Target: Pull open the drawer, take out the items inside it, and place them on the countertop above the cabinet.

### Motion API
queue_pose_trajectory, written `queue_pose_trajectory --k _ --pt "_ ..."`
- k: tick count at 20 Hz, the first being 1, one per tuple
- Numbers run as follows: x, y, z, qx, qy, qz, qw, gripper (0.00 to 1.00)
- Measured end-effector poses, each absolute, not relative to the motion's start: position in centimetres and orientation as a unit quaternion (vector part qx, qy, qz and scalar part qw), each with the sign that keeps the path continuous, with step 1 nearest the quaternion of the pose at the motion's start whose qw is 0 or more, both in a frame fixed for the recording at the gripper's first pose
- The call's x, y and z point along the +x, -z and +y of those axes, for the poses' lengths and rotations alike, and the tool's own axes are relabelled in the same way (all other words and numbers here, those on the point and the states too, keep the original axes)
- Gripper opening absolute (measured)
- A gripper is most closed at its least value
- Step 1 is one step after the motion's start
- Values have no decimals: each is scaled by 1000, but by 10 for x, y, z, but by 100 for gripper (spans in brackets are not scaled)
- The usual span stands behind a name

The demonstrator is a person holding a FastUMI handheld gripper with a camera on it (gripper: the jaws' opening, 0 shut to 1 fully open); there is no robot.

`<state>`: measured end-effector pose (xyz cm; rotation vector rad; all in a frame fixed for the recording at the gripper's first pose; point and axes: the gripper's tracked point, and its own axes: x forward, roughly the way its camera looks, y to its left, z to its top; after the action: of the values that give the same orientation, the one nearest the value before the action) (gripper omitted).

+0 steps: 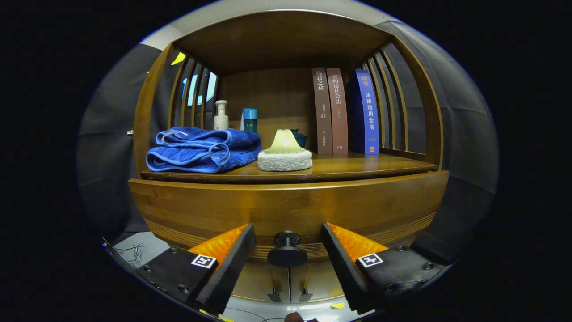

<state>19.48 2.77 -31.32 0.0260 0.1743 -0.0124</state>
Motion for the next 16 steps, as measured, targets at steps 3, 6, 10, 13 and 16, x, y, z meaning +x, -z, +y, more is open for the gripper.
queue_pose_trajectory --k 3,6,10,13,16 --pt "207 314 27 9 9 90 996 99" --pt "204 313 28 9 11 84 996 98" --pt "199 314 25 16 4 91 996 98" --pt "187 299 20 8 5 79 997 99" --pt "169 274 19 1 3 62 998 98"
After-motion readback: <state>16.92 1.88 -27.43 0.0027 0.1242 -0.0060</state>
